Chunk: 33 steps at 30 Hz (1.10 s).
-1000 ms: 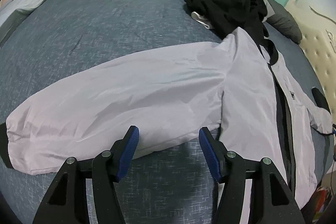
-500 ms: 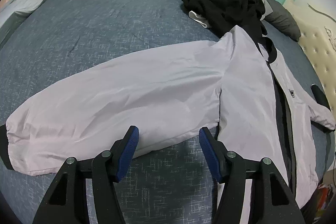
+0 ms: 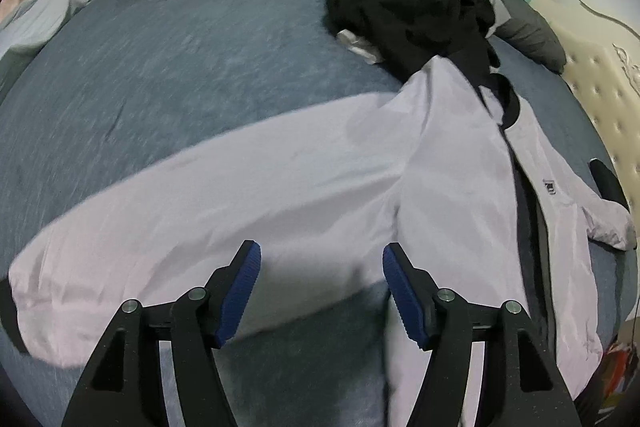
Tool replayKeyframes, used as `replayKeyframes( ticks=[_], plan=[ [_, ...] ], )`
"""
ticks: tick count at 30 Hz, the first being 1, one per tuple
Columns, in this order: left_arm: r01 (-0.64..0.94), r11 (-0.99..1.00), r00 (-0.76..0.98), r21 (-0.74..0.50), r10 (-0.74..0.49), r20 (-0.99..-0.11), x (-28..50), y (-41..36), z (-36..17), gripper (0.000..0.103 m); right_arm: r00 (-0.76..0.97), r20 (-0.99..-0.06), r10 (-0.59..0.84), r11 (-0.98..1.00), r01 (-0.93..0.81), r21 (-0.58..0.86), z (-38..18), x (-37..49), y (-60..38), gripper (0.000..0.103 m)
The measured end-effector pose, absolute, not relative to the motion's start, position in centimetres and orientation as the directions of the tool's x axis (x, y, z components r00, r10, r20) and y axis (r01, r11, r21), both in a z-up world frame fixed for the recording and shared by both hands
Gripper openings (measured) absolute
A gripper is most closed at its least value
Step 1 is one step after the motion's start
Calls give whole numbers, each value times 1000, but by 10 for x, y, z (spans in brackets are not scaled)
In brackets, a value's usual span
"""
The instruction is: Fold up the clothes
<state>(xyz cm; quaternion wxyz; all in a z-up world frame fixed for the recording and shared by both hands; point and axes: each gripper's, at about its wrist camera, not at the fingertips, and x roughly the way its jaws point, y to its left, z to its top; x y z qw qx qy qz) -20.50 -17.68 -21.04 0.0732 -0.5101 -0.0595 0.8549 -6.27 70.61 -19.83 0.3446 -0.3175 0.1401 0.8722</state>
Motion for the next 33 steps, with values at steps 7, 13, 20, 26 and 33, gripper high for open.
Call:
replayKeyframes(
  ticks=[7, 13, 20, 26, 33],
  plan=[
    [-132, -978, -462, -159, 203, -863, -281, -133, -208, 72, -679, -707, 198, -914, -389, 118, -207, -183, 612, 34],
    [-185, -969, -447, -164, 232, -864, -340, -98, -220, 73, -665, -747, -2, -976, -162, 147, -236, -270, 531, 45],
    [-216, -964, -418, -155, 235, -878, -388, -71, -248, 73, -589, -802, -103, -990, -15, 138, -269, -348, 469, 46],
    [-222, -964, -418, -144, 227, -879, -409, -70, -257, 73, -515, -849, -116, -992, 26, 120, -303, -389, 446, 46],
    [-235, -962, -408, -138, 226, -885, -420, -88, -258, 74, -453, -878, -154, -987, 108, 117, -326, -404, 435, 46]
  ],
)
